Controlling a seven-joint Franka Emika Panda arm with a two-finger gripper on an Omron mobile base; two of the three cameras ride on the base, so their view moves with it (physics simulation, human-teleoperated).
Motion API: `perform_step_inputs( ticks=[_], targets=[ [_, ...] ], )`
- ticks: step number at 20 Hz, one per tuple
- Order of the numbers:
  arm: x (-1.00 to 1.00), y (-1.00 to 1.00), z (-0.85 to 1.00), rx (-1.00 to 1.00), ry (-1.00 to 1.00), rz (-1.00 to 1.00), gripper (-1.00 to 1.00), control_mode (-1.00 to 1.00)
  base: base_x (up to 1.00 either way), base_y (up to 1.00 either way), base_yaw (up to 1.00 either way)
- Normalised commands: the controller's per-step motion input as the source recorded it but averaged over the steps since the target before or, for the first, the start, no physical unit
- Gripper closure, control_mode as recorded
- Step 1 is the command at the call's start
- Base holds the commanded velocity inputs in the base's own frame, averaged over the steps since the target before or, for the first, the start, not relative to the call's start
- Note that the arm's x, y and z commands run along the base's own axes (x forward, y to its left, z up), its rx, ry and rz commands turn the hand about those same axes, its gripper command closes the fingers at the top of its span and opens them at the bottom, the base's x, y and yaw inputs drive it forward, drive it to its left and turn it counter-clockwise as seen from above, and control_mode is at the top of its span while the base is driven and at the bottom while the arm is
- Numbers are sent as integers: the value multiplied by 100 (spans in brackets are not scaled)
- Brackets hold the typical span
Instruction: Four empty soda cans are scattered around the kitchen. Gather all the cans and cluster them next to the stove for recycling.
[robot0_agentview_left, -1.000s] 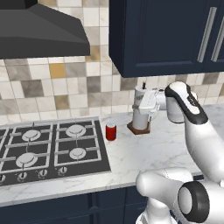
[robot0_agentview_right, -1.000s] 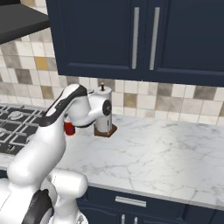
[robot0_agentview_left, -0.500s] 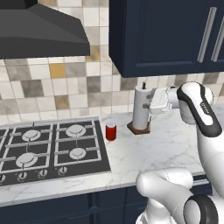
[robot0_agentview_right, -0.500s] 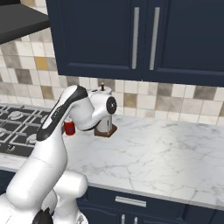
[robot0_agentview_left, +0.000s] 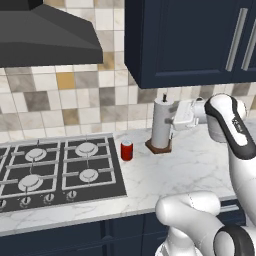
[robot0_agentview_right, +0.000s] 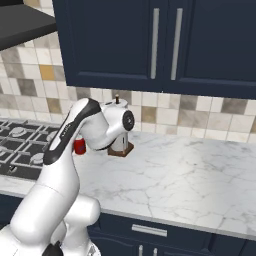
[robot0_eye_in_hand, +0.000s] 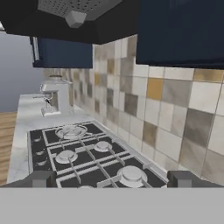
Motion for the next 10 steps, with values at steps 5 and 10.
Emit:
perform_step_inputs(
  ticks=[5, 10],
  targets=[
    [-17, -7, 0, 1, -15, 0, -100, -100, 0, 0, 0],
    [-31, -11, 0, 0, -16, 0, -100, -100, 0, 0, 0]
  ],
)
